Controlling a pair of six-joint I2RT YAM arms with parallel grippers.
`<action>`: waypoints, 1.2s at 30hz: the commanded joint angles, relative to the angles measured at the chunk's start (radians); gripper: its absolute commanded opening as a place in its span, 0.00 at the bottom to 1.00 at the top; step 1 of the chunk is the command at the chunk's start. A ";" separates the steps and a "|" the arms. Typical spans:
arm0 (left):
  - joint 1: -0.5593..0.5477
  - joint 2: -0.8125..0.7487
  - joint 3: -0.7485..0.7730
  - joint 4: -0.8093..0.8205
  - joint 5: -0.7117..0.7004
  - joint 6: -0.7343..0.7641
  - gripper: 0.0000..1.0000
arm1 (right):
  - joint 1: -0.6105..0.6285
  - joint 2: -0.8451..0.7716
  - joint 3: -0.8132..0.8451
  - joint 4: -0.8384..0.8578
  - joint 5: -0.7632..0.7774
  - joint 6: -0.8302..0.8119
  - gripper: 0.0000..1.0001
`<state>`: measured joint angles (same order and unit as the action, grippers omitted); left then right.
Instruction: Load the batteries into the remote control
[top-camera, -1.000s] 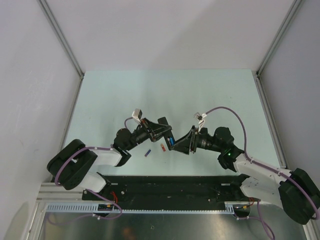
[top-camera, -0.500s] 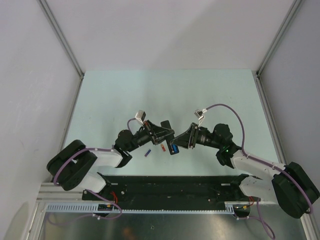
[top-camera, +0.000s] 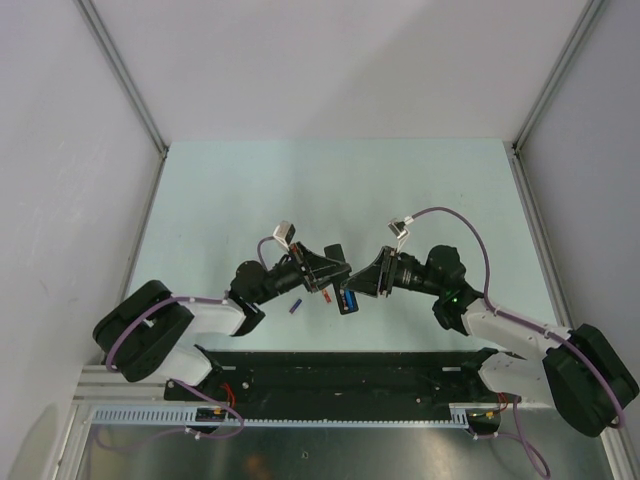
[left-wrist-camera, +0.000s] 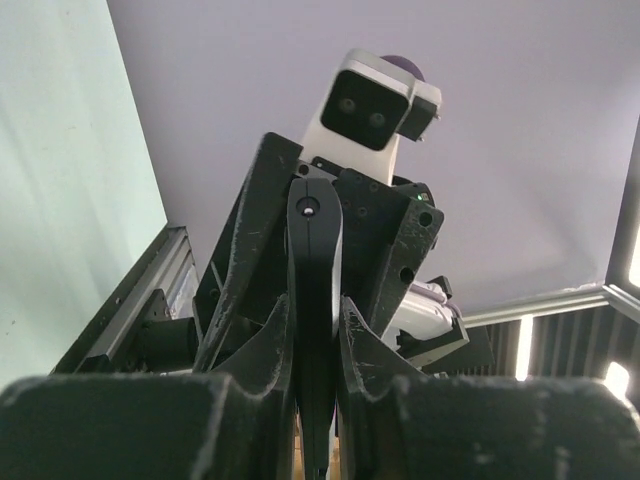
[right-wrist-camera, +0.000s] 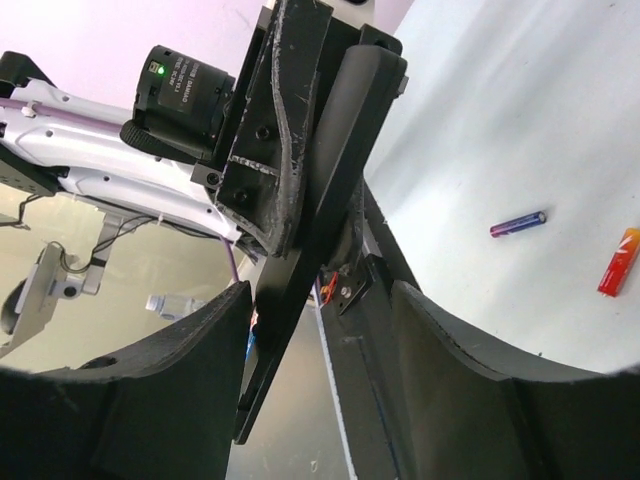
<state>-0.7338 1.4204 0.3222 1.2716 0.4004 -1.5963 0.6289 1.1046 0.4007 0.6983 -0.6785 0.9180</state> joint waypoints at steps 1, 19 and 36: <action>-0.009 -0.026 0.021 0.394 0.028 0.016 0.00 | -0.001 0.009 0.023 0.026 -0.058 0.073 0.63; 0.001 0.000 0.035 0.393 0.029 0.038 0.00 | 0.042 -0.003 0.052 -0.221 -0.053 0.007 0.40; 0.042 0.061 -0.037 0.393 0.032 0.093 0.00 | -0.078 -0.285 0.363 -0.889 0.273 -0.290 1.00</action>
<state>-0.7105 1.4849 0.3149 1.2991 0.4271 -1.5421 0.5800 0.8989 0.6544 0.1486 -0.6392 0.8242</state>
